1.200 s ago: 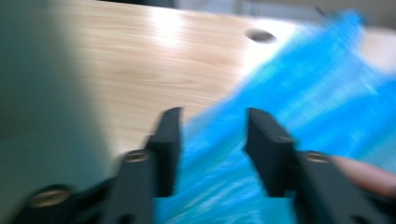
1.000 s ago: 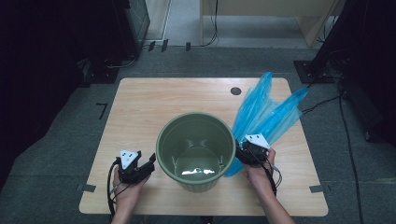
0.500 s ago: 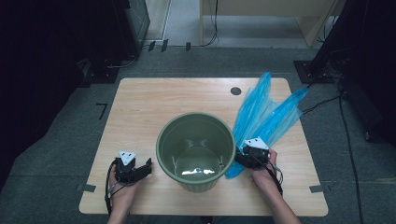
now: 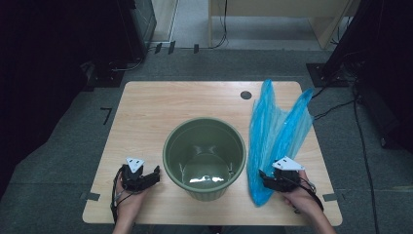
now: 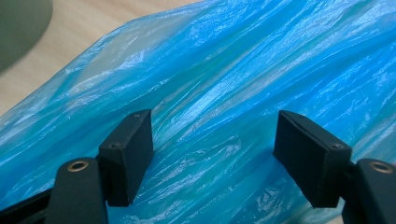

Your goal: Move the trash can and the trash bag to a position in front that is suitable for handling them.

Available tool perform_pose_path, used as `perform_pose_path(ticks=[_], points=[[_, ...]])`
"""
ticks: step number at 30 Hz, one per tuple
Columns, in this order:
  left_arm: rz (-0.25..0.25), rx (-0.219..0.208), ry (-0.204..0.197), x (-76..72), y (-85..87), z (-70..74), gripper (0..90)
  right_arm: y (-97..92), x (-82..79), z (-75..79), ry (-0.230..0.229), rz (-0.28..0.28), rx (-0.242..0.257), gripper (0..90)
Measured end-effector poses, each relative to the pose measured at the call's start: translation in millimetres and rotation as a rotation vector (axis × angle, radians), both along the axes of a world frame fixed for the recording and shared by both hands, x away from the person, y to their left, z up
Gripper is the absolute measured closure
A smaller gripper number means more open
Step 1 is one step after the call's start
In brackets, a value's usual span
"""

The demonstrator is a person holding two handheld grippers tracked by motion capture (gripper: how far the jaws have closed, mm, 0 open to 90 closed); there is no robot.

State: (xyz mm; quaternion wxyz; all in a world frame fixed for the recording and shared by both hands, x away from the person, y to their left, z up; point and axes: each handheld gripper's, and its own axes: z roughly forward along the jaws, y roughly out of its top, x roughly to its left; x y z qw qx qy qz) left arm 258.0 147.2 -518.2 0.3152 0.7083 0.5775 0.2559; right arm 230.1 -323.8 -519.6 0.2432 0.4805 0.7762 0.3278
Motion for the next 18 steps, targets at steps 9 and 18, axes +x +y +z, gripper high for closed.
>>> perform_pose_path(ticks=[9,18], points=[[0.006,0.001,0.000,0.7,-0.6,0.1,20.8,-33.1,12.2,41.2,-0.074,-0.149,0.154,14.4],[0.006,0.001,0.001,0.7,-0.5,0.0,20.9,-39.1,70.1,23.5,0.081,-0.543,0.201,8.0]])
